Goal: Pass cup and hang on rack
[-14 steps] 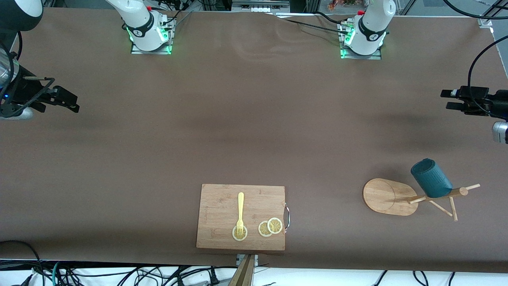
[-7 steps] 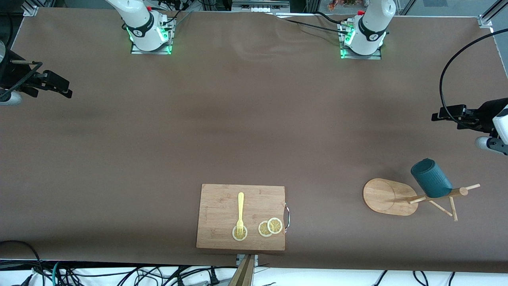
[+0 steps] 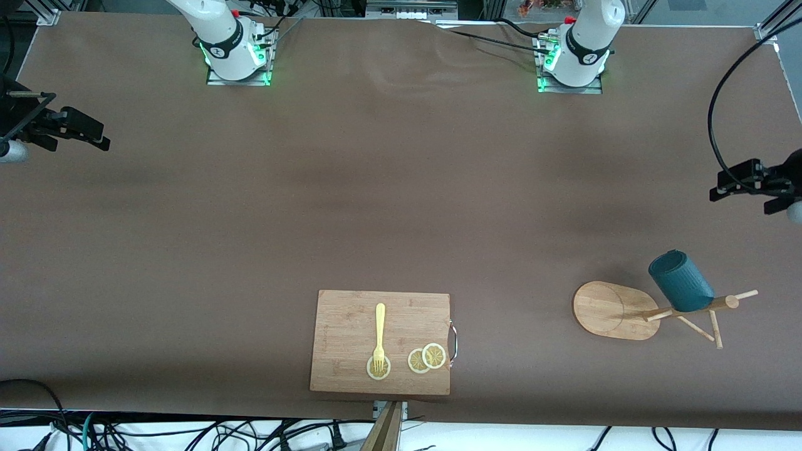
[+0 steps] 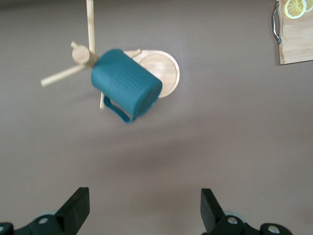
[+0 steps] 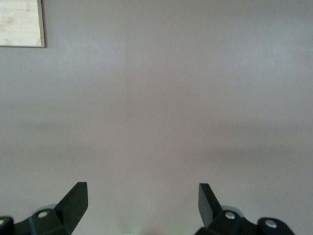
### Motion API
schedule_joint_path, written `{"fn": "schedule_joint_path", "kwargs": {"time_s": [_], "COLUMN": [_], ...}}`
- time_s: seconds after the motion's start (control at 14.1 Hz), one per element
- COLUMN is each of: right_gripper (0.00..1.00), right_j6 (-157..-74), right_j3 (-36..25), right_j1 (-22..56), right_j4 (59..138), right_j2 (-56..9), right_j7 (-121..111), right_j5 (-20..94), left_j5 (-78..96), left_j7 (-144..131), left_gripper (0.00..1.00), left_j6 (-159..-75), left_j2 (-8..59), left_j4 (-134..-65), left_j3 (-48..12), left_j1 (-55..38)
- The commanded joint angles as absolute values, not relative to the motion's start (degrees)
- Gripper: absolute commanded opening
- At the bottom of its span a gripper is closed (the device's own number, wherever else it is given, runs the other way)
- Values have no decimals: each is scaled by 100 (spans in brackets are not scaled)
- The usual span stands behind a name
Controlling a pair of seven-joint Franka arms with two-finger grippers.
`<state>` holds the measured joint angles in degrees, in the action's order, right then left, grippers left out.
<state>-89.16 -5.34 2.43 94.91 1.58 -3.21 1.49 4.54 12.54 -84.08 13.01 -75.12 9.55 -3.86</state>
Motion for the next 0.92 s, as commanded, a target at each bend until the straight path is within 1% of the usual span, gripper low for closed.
{"fn": "schedule_joint_path", "kwargs": {"time_s": [0.0, 0.14, 0.28, 0.5, 0.85], "right_gripper": [100, 100, 100, 100, 100], "right_j6": [-8658, -8727, -8701, -8692, -8727], "right_j3": [-554, -562, -519, -554, -554], "right_j1": [237, 237, 237, 237, 237], "right_j4": [9501, 9536, 9536, 9545, 9483], "right_j2": [316, 334, 351, 316, 229], "right_j7": [-457, -457, -457, -457, -457], "right_j5": [220, 220, 149, 167, 167], "left_j5": [211, 228, 272, 281, 281], "left_j7": [231, 71, 114, 97, 79], "left_gripper": [100, 100, 100, 100, 100], "left_j6": [-7850, -7813, -7822, -7822, -7822], "left_j2": [845, 686, 686, 843, 870], "left_j4": [-7760, -8006, -8059, -7972, -7963], "left_j3": [686, 476, 448, 413, 413], "left_j1": [-448, -413, -369, -387, -404]}}
